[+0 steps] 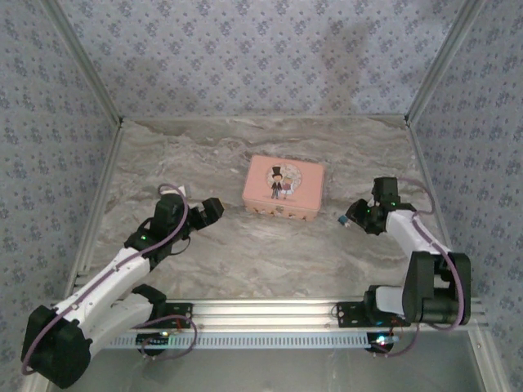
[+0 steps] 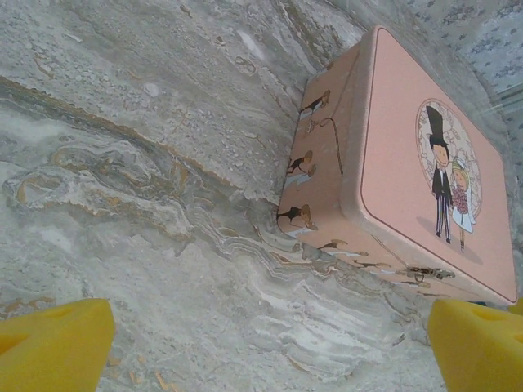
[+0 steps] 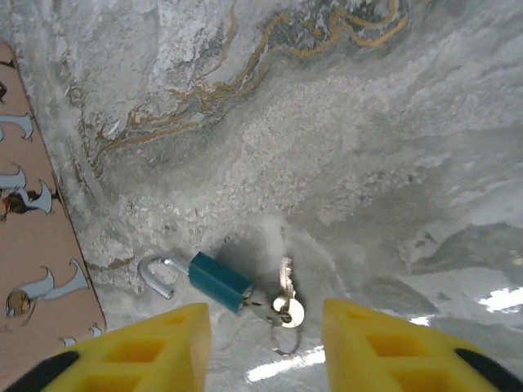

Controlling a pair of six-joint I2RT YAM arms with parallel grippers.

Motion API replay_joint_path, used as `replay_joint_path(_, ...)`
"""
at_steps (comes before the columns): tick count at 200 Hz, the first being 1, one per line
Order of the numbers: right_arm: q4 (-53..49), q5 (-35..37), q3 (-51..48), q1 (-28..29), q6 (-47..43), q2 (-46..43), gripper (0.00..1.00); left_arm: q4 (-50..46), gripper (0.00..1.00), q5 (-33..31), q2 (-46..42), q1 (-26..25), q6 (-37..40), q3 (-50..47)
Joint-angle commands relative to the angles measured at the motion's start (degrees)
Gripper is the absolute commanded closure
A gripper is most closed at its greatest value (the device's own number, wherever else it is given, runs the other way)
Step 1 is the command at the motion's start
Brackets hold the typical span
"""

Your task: Unlock a padlock with a key

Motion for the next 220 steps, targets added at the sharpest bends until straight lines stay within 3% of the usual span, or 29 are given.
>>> replay_joint_path(1, -5.47, 3.87, 3.52, -0.42, -0.42, -4.79, 0.50, -1.71, 0.02, -1.98, 0.97, 0.62, 2.41, 2.82)
replay_joint_path(18, -6.99, 8.10, 6.21, -0.39, -0.88, -6.31, 0.41, -3.25, 0.02, -2.71, 2.59, 1.84, 4.35, 5.19)
replay_joint_path(19, -7.07, 8.40, 6.43, -0.43, -1.06, -6.34, 0.36, -3.41, 0.02, -2.86, 2.70, 1.88, 4.52, 5.35)
replay_joint_path(21, -7.06, 8.96, 6.81, -0.39, -1.32, -6.43, 0.13, -3.79, 0.02, -3.09, 2.89, 2.03, 4.69, 5.75)
replay_joint_path(22, -7.06, 9.14, 6.95, -0.39, -1.63, -6.53, 0.07, -3.94, 0.02, -3.23, 3.02, 2.06, 4.77, 5.94)
replay_joint_path(26, -7.11, 9.85, 7.59, -0.36, -2.34, -6.75, 0.00, -4.76, 0.02, -4.00, 3.55, 2.37, 5.23, 6.80)
replay_joint_path(51, -6.66, 15.76, 10.64, 0.54, -4.03, -7.09, 0.00, -7.77, 0.02, -8.57, 6.95, 4.58, 13.53, 12.05)
replay_joint_path(71, -2.95, 27.00, 11.43, 2.41, -4.98, -7.21, 0.00, -8.67, 0.02, -17.65, 9.00, 5.91, 22.69, 14.85)
replay_joint_path(85, 1.93, 34.80, 10.33, 4.46, -6.83, -7.27, 0.00, -7.60, 0.02, -20.70, 10.01, 9.08, 28.28, 15.41)
replay_joint_path(116, 33.83, 46.96, -3.61, 12.99, -27.69, -6.85, 0.00, -0.81, 0.02, -20.18, 13.46, 19.12, 34.87, 12.78)
replay_joint_path(146, 43.57, 45.08, -7.88, 11.98, -27.52, 0.09, 0.00, 15.94, 0.02, -21.29, 17.16, 22.19, 40.34, 5.06)
replay_joint_path(169, 58.21, 45.29, -13.25, 12.36, -32.04, 4.45, 0.00, 26.79, 0.02, -19.10, 23.08, 23.33, 41.54, 1.80)
replay_joint_path(195, 69.76, 38.92, -17.98, 10.29, -31.09, 7.72, 0.00, 40.74, 0.02, -18.11, 28.90, 23.49, 42.88, -2.65)
replay_joint_path(205, 74.52, 37.25, -19.62, 9.92, -31.29, 9.34, 0.00, 38.41, 0.02, -17.40, 29.24, 23.64, 43.69, -1.41)
replay_joint_path(220, 79.53, 34.56, -20.76, 9.66, -34.52, 11.71, 0.00, 46.49, 0.02, -14.28, 29.74, 24.36, 47.09, -4.57)
